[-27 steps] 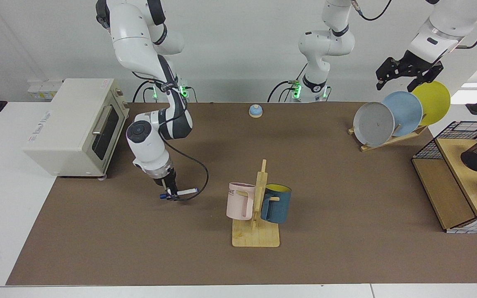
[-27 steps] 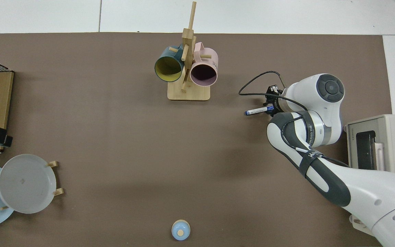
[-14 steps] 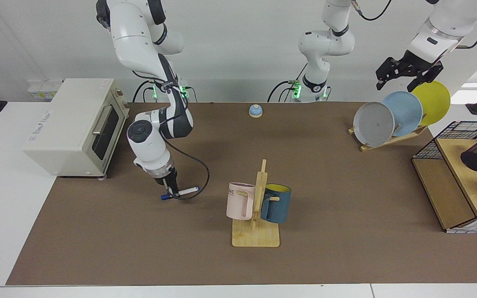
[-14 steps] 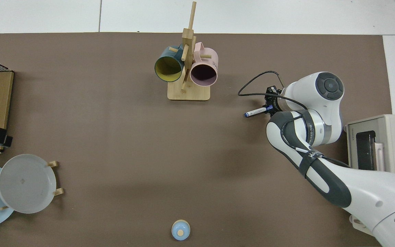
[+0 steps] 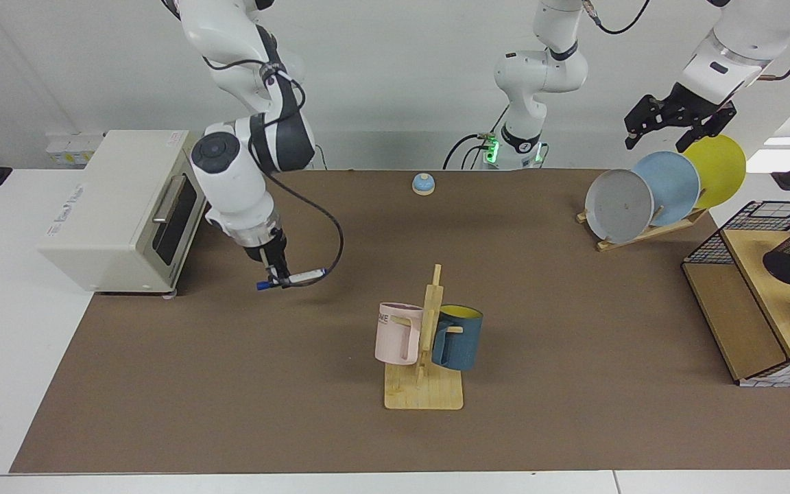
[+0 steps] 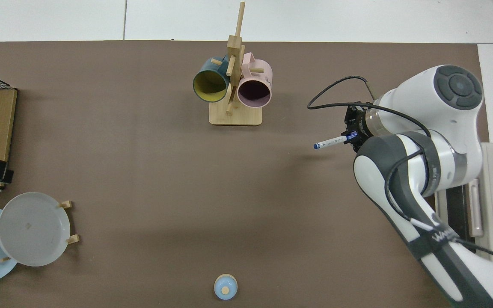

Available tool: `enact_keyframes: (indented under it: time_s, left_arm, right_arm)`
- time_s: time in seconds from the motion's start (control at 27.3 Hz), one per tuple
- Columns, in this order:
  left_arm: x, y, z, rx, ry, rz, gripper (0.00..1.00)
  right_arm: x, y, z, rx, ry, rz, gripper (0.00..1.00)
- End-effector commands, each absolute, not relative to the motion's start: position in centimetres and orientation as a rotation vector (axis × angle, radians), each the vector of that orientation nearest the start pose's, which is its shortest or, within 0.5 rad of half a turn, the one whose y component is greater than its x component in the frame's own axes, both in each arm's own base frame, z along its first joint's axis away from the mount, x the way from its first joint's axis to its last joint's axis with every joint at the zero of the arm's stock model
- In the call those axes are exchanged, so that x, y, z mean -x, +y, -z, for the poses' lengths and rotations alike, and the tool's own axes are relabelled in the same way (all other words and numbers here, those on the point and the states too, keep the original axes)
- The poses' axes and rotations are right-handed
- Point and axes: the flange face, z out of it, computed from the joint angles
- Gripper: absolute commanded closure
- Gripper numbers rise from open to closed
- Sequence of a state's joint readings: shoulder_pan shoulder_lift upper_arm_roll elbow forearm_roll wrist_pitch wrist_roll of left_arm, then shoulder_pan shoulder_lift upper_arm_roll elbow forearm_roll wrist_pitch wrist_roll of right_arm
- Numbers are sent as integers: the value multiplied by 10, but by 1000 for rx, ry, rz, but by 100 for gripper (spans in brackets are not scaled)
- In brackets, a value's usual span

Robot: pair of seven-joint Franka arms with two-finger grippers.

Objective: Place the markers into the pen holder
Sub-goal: 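Lift the marker with the right gripper while the left gripper approaches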

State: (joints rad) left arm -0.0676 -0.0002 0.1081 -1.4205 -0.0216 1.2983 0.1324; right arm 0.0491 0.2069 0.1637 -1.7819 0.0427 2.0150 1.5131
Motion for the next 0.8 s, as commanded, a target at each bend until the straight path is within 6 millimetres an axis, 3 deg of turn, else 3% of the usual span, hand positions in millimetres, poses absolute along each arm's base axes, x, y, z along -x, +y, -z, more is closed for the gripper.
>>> enact_keyframes:
  time_s: [0.0,0.22,0.44,0.55,0.77]
  left_arm:
    - [-516,21,-674,3170,137,-188,0]
    - [-517,13,-674,3167,159,-189,0]
    - [-518,-3,-674,3169,242,-174,0]
    - [-519,-25,-674,3160,309,-170,0]
    - [-514,-82,-674,3134,481,-163,0]
  right_arm:
    - [-569,163,-500,2419,1913,-42,100]
    - [-531,191,-559,2382,1905,-72,100]
    - [-499,263,-576,2332,1898,-154,100]
    - [-485,294,-583,2285,1902,-149,100]
    - [-472,329,-592,2212,1882,-167,100]
